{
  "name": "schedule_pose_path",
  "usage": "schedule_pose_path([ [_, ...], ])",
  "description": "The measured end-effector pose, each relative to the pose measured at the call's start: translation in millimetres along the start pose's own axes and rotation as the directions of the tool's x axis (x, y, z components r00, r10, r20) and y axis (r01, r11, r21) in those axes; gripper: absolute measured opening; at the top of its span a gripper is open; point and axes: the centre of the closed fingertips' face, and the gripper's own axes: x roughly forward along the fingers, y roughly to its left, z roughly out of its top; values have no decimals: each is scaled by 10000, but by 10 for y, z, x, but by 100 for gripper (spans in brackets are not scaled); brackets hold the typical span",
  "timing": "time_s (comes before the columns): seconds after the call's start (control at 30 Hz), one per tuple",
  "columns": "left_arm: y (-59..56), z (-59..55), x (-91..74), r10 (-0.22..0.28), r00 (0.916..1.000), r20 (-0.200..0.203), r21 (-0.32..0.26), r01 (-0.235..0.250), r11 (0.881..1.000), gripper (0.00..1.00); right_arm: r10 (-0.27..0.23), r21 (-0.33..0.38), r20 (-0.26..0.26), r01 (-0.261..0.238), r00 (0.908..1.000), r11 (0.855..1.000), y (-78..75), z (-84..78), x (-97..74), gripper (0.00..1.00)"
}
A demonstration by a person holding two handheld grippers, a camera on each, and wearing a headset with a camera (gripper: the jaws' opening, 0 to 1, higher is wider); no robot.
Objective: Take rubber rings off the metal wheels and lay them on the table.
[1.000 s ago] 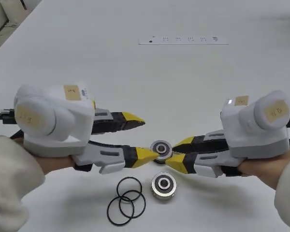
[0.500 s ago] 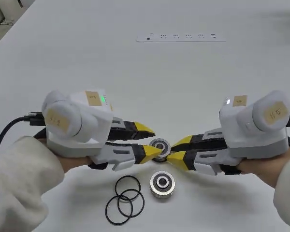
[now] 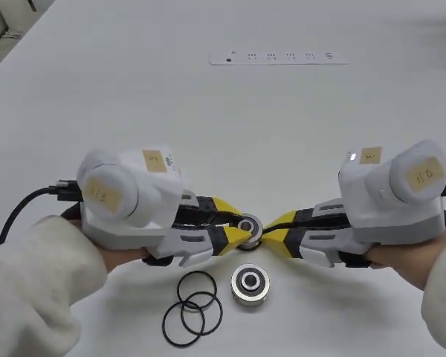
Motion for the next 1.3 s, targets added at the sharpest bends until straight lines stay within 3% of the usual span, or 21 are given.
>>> schedule_pose_path([
  [0.4, 6, -10, 6, 126, 9999, 70, -67, -126, 9999, 14, -100, 1212, 140, 83, 9999, 9926, -58, 30, -36, 0],
  [0.57, 13, -16, 14, 183, 9998, 106, -107, -181, 9998, 14, -122, 2091, 338, 49, 9994, 9779, -72, 52, -48, 0],
  [0.73, 19, -20, 21, 197, 9998, 58, -13, -197, 9998, 14, -154, 2405, 643, -5, 9978, 9706, -63, 160, -63, 0],
  [1.3, 22, -21, 39, 261, 9996, 52, 23, -261, 9997, 13, -80, 2240, 592, -55, 9982, 9746, -5, 181, -54, 0],
])
